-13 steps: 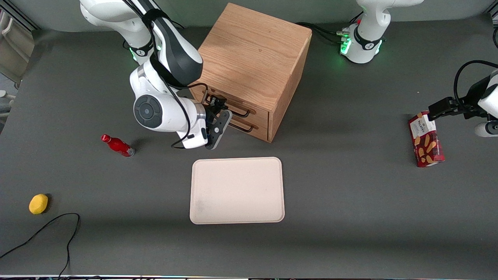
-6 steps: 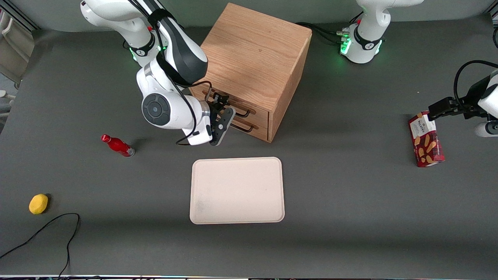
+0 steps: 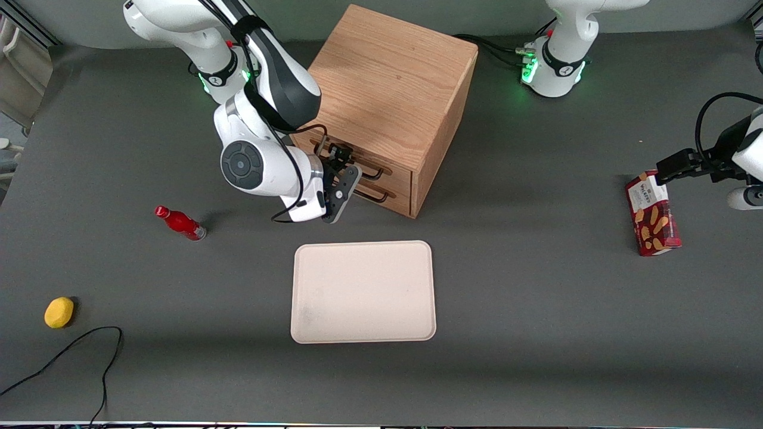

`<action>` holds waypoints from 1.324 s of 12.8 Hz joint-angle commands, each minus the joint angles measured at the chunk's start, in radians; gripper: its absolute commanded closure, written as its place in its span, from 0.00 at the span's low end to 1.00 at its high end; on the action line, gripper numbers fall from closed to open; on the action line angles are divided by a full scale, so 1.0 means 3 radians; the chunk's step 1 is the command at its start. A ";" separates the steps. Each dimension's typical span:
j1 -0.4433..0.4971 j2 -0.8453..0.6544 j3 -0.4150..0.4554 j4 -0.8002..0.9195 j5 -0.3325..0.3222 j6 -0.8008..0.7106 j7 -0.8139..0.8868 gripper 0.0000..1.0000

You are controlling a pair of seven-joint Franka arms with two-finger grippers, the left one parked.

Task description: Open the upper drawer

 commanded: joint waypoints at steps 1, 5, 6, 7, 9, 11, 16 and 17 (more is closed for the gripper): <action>0.0078 -0.0094 -0.0058 -0.0178 0.0011 0.0141 -0.0059 0.00; 0.0078 -0.0043 -0.0058 -0.0183 -0.0061 0.0218 -0.0064 0.00; 0.0073 -0.0043 -0.0058 -0.0178 -0.0061 0.0238 -0.0069 0.00; 0.0068 -0.0038 -0.0058 -0.0178 -0.0061 0.0244 -0.0069 0.00; 0.0057 -0.0022 -0.0063 -0.0173 -0.0091 0.0249 -0.0069 0.00; 0.0032 -0.0012 -0.0068 -0.0152 -0.0117 0.0249 -0.0084 0.00; -0.0060 -0.0007 -0.0093 -0.0117 -0.0112 0.0244 -0.0161 0.00; -0.0070 -0.0007 -0.0093 -0.0112 -0.0112 0.0244 -0.0197 0.00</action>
